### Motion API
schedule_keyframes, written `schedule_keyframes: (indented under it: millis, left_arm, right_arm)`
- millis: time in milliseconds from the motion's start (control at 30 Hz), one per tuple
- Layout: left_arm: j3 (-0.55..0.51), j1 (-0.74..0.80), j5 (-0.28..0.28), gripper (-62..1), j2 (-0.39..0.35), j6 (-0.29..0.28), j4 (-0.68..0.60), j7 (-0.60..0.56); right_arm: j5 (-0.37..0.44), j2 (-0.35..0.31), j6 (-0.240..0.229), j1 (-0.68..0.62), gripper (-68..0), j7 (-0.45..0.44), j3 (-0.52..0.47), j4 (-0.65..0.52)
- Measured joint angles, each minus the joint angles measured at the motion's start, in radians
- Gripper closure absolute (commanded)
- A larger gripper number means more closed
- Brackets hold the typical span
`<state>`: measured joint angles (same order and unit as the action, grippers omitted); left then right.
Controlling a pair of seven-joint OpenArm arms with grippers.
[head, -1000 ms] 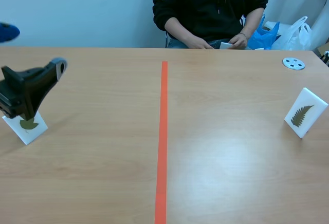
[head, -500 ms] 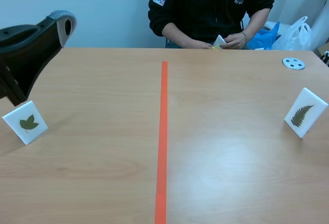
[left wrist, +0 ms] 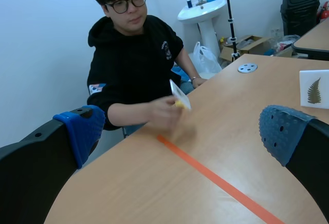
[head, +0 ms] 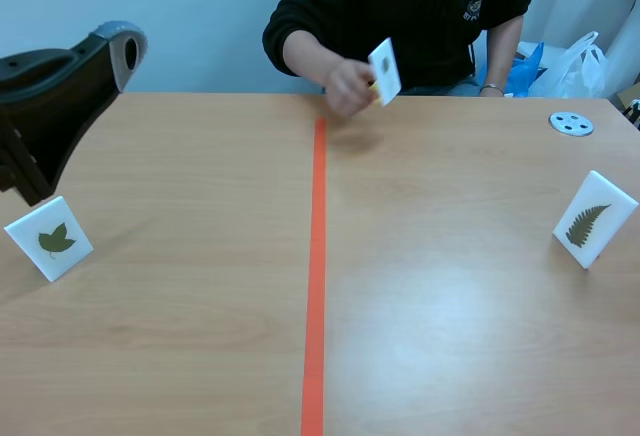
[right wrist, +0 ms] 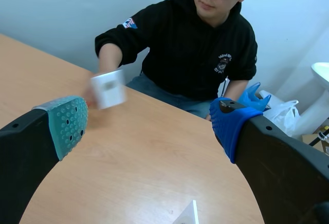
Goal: Sort the leaf by its shape. The table is split by an orange tape line. A compound leaf with several leaflets goes to the left side, a simple leaf with one blade goes to the right side. Return to the home posture when a red brick is placed on the table.
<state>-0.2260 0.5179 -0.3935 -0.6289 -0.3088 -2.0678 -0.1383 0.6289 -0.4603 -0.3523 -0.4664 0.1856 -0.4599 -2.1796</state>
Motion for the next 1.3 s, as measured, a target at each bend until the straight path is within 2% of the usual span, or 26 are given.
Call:
schedule_keyframes:
  millis: [767,1000,1133,1300]
  left_arm:
    - [0.000,0.000,0.000,-62.3,0.000,0.000,0.005,0.012]
    - [0.006,-0.002,0.000,-62.3,-0.006,-0.006,0.020,0.051]
    - [0.055,-0.044,0.000,-62.3,-0.006,-0.027,0.111,0.048]
    - [0.190,-0.164,0.005,-62.3,-0.042,-0.037,0.312,0.044]
  right_arm:
    - [0.000,0.000,0.000,0.000,-48.9,0.000,0.000,0.000]
    - [0.000,0.000,0.000,0.000,-48.9,0.000,0.000,0.000]
    - [0.000,0.000,0.000,0.000,-48.9,0.000,0.000,0.000]
    - [0.000,0.000,0.000,0.000,-48.9,0.000,0.000,0.000]
